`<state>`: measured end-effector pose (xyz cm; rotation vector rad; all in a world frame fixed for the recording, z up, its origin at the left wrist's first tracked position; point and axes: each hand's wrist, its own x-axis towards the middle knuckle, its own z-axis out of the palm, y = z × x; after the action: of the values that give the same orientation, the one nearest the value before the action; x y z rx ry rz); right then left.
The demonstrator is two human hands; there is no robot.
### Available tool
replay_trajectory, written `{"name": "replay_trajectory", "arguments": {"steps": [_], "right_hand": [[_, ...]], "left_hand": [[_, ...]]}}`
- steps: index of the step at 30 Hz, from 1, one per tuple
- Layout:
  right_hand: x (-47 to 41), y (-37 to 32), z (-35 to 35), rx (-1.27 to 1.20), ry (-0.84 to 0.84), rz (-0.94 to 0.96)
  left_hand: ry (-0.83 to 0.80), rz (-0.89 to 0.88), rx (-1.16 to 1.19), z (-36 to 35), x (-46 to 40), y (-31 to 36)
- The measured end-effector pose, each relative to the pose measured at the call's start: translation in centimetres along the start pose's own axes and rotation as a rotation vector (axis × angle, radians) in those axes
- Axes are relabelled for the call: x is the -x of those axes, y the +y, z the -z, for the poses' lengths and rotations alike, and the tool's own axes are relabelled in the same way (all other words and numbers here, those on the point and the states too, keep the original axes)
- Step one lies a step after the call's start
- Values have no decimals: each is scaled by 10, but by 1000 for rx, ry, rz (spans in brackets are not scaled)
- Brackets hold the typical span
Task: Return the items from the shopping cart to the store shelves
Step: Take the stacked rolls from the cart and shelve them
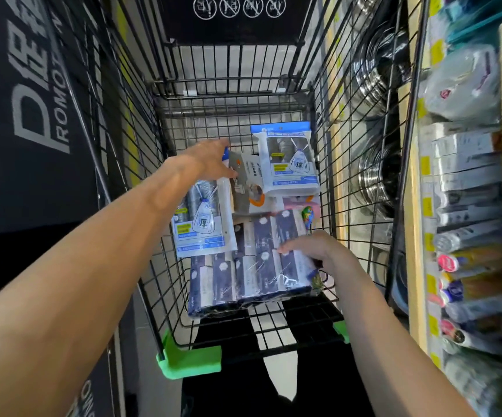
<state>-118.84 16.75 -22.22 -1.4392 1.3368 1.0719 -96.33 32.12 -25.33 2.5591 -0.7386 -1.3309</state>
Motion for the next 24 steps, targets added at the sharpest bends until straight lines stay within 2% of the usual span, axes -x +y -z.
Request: {"name": "replay_trajectory", "arguments": {"steps": [3, 8, 11, 14, 17, 19, 21, 24], "right_hand": [[33, -8, 8, 41, 162, 109], [110, -23, 44, 174, 570, 216], [151, -31, 70, 119, 717, 341], [163, -33, 86, -73, 726, 444], [167, -30, 90, -453, 713, 549], [174, -26, 94, -700, 675, 590], [182, -28, 98, -842, 648, 598], [199, -25, 114, -908, 755, 692]], "left_hand": [[14, 20, -10, 5, 5, 2], [13, -12, 14, 33, 17, 18], [6, -28, 187, 58, 29, 38], [-84, -50, 509, 71, 43, 63], [-246, -13, 748, 83, 58, 81], [-304, -10, 828, 95, 66, 88], [-333, 2, 878, 105, 68, 85], [-343, -64, 809, 126, 75, 100]]}}
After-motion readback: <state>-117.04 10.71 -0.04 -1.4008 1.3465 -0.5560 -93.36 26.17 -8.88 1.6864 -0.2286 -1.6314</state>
